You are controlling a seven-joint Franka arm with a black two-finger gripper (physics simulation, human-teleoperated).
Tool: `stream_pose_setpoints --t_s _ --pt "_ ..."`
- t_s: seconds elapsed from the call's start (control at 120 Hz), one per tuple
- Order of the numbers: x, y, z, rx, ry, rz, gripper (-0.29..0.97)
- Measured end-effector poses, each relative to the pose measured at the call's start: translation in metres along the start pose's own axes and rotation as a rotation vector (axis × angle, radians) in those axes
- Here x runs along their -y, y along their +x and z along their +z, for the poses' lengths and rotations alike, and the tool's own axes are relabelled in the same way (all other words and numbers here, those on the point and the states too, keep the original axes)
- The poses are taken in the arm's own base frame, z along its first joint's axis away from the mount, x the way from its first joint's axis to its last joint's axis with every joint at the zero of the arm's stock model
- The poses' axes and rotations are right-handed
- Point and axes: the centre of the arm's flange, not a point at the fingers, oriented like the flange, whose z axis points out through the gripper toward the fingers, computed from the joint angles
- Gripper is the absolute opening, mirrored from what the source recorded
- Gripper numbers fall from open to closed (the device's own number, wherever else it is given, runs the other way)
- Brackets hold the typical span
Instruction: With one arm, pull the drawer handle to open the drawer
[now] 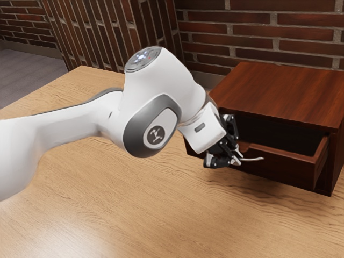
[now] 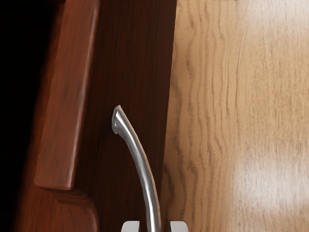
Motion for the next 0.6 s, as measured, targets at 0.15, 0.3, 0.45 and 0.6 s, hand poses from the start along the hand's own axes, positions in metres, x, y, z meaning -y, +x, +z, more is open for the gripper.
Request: stream_pose_setpoints --t_s 0.15,0.3,0.45,0.6 --pt "-0.015 0.001 -0.008 0.001 0.009 0.001 -0.03" --pt "-0.033 0.003 -0.019 0.002 0.02 0.005 -0.02" --pt "-0.048 0.011 -0.023 -0.001 0.024 0.015 -0.02" --pt "-0.058 0.01 -0.027 0.003 0.026 0.01 -0.01"
